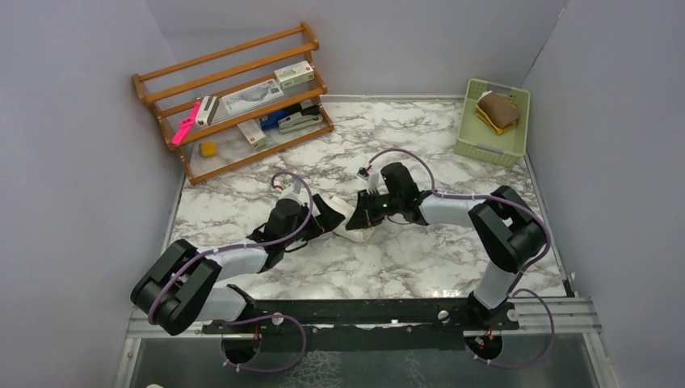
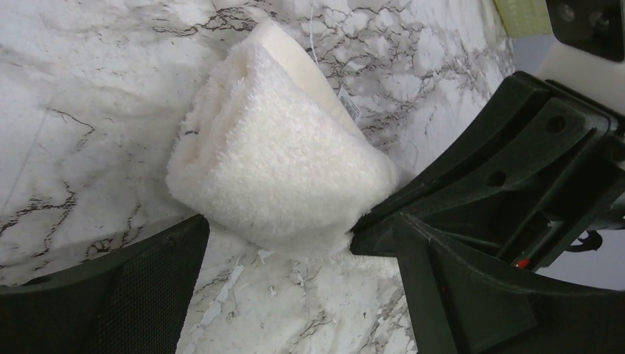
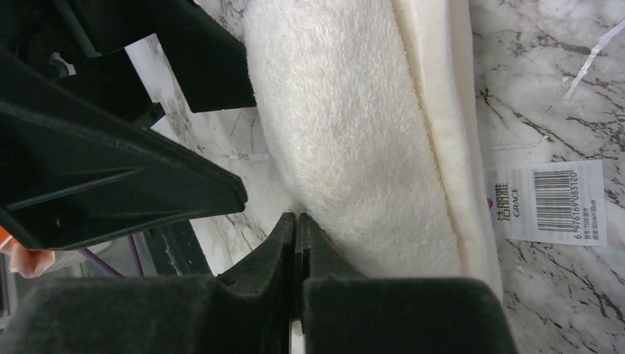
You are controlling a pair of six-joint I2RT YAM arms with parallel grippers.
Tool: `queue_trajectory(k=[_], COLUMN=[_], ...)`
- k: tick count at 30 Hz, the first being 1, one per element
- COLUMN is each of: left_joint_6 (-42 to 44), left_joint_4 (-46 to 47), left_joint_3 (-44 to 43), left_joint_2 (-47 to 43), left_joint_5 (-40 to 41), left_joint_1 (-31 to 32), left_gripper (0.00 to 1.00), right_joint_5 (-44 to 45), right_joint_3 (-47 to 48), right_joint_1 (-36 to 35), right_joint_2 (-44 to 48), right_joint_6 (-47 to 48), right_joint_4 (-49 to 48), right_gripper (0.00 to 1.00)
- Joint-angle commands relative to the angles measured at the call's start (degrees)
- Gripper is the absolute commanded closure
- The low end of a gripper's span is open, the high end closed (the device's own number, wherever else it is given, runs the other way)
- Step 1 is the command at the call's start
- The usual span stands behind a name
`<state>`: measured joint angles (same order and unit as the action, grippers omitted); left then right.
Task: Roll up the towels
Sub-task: Place the towel at the center of the board.
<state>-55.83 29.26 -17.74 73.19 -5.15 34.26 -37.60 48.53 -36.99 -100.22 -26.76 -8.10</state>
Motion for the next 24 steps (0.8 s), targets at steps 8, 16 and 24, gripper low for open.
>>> queue_trajectory(k=[8,16,24], left_joint_6=[-14.55,-16.68,-7.21], left_joint_4=[16.71,29.80,29.30], left_joint_3=[0.40,0.65,0.03], left_joint_2=[13.26,24.70,21.82], left_joint_5=[7.91,8.47,9.57], left_joint_1=[1.45,3.80,4.04], left_gripper=[0.01,0.37,0.80], right_joint_5=[-5.68,-8.81,-8.47], right_joint_3=[-2.47,-3.63,-5.33], right_joint_1=[0.39,0.57,0.83], right_joint_2=[-0.24,1.24,5.76], right_joint_6=[-2.01,-2.92,0.75], right_joint_4=[-4.04,-6.03,-6.45], right_gripper=[0.99,0.99,0.99])
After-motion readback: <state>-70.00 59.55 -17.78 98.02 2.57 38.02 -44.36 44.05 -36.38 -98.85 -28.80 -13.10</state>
